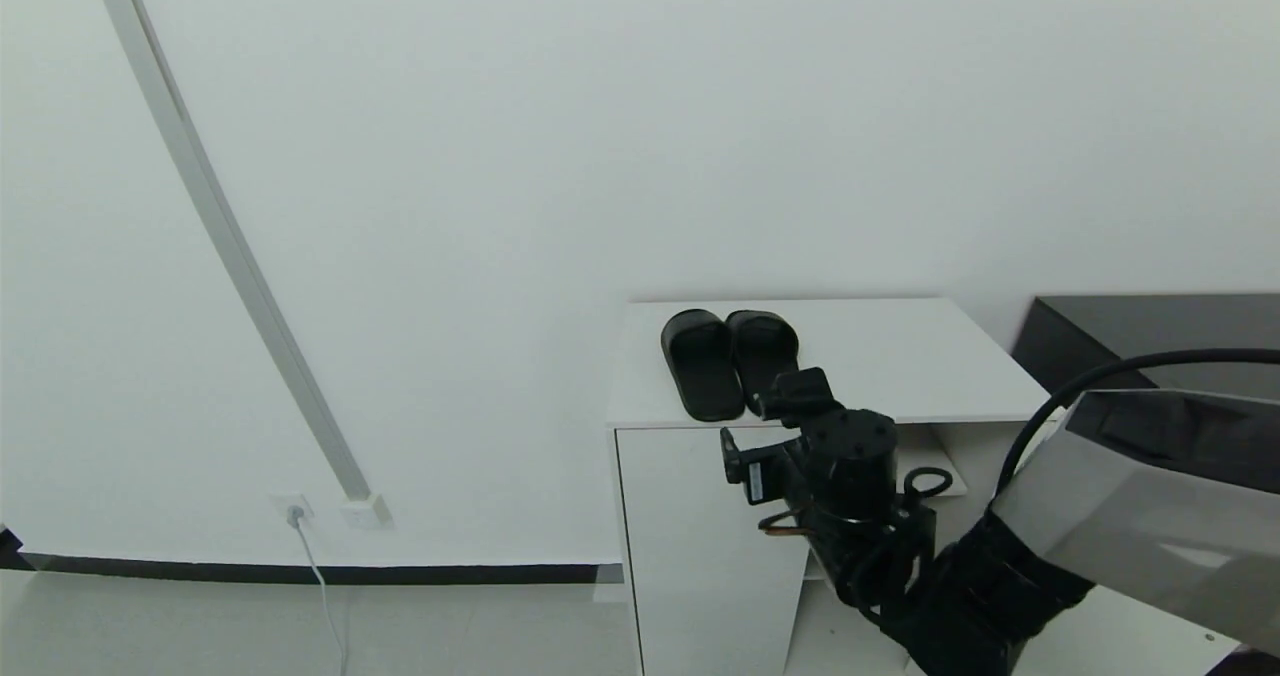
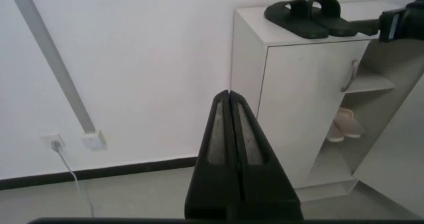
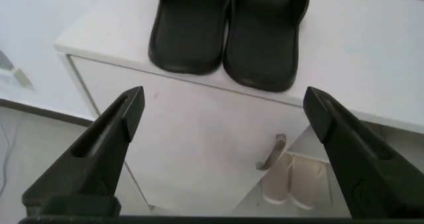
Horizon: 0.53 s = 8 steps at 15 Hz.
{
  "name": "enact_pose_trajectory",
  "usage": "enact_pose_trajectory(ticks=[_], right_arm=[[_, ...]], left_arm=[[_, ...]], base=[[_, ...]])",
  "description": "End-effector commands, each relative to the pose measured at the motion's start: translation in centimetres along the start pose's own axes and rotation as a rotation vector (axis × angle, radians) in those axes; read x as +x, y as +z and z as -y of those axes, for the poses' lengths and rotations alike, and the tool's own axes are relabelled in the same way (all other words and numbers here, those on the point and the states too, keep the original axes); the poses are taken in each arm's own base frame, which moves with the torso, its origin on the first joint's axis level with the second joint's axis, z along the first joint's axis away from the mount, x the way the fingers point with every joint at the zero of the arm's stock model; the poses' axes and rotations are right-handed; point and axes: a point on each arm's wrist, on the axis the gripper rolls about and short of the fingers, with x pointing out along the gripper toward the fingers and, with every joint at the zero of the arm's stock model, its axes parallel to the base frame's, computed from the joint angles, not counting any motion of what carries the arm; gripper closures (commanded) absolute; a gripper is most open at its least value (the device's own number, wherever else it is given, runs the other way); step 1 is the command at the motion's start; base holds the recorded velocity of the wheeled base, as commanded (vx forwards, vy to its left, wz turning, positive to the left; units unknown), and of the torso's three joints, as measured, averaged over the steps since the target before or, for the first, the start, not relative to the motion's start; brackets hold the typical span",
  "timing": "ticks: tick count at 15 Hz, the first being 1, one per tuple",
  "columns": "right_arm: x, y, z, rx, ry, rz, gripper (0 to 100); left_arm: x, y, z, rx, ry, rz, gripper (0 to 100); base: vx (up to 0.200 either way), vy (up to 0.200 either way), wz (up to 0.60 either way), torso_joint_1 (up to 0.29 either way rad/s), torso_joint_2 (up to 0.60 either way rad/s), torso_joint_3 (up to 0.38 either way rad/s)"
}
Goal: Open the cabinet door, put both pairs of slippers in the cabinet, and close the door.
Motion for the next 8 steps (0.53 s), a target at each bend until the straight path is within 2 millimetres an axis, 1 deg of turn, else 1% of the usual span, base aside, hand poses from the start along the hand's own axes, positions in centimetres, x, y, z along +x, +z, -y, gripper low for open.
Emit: enact_pose_trajectory(ticks=[1,2,4,5,8], right_arm=[[1.4,4.6,-0.3,0.083,-0.011,0.038,0],[1.6,6.2,-0.4,0.095,-0.012,0.007,0],[1.6,8.3,-0.7,0.122,-0.015,-0.048,0],[1.7,9.0,-0.9,0.13,-0.024,-0.06,0],[1.9,9.1,-1.0,0.13,-0.051,-0.072,0]], left_arm=[[0.0,0.0,0.0,0.002,0.0,0.001,100],[0.0,0.0,0.0,0.002,0.0,0.0,100],[0.0,0.0,0.0,0.002,0.0,0.0,100],[0.0,0.0,0.0,0.003,0.0,0.0,100],[0.0,0.0,0.0,0.019,0.0,0.0,100]], base=[[0.0,0.0,0.0,0.0,0.0,0.0],[0.0,0.0,0.0,0.0,0.0,0.0],[0.0,0.0,0.0,0.0,0.0,0.0],[0.0,0.0,0.0,0.0,0.0,0.0],[0.0,0.0,0.0,0.0,0.0,0.0]])
